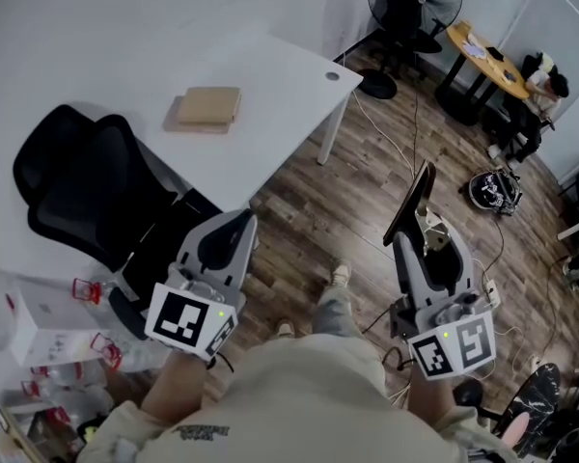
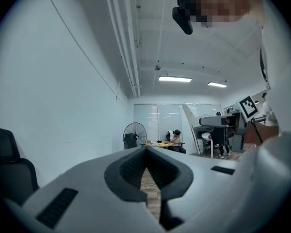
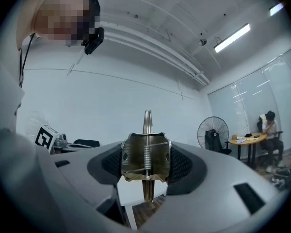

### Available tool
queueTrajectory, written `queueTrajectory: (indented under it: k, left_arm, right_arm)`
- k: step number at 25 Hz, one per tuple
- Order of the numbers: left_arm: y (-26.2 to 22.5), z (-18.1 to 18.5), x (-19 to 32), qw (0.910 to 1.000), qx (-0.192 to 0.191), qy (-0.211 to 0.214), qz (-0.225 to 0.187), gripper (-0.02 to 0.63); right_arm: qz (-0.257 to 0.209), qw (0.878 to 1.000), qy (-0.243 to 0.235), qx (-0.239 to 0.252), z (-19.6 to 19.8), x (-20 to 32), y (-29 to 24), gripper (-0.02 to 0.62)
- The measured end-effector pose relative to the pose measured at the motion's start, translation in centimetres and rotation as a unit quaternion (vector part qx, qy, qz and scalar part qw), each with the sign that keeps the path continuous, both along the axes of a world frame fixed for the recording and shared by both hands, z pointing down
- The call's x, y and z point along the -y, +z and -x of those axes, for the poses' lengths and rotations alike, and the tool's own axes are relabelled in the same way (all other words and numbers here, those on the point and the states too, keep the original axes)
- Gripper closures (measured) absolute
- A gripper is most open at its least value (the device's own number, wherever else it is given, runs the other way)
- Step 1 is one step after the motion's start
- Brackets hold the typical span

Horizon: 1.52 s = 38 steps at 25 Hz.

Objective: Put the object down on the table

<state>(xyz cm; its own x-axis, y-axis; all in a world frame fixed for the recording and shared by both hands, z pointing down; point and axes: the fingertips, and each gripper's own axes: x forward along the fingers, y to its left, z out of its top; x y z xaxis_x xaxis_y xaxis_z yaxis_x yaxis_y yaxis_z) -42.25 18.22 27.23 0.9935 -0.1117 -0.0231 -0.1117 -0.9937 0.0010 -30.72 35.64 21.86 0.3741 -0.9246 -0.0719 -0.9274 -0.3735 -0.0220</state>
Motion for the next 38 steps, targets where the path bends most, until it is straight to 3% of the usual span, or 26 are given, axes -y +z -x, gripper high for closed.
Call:
queueTrajectory:
  k: [11, 24, 31, 38]
  left_arm:
    - [0.9, -7.4, 0.9, 0.9998, 0.017, 0.012, 0.005, 0.584]
    - [0.8, -22.5, 2.6, 0.9992, 0.037, -0.009, 0.010, 0.584]
    - [0.2, -31.0, 3.8, 0.9984, 0.040, -0.038, 0.013, 0.584]
    - [-1.2, -36.4, 4.3, 0.9980, 0.033, -0.053, 0.005, 0.584]
  right_arm:
    - [-0.021, 0.998, -0.005, 0.059, -7.9, 1.5, 1.3, 0.359]
    - [-0.017, 0.993, -0.034, 0.108, -23.8, 4.4, 2.7, 0.359]
    - [-0.045, 0.979, -0.071, 0.188, -34.0, 5.6, 3.1, 0.359]
    - [-0.080, 0.958, -0.087, 0.260, -41.1, 5.9, 3.3, 0.359]
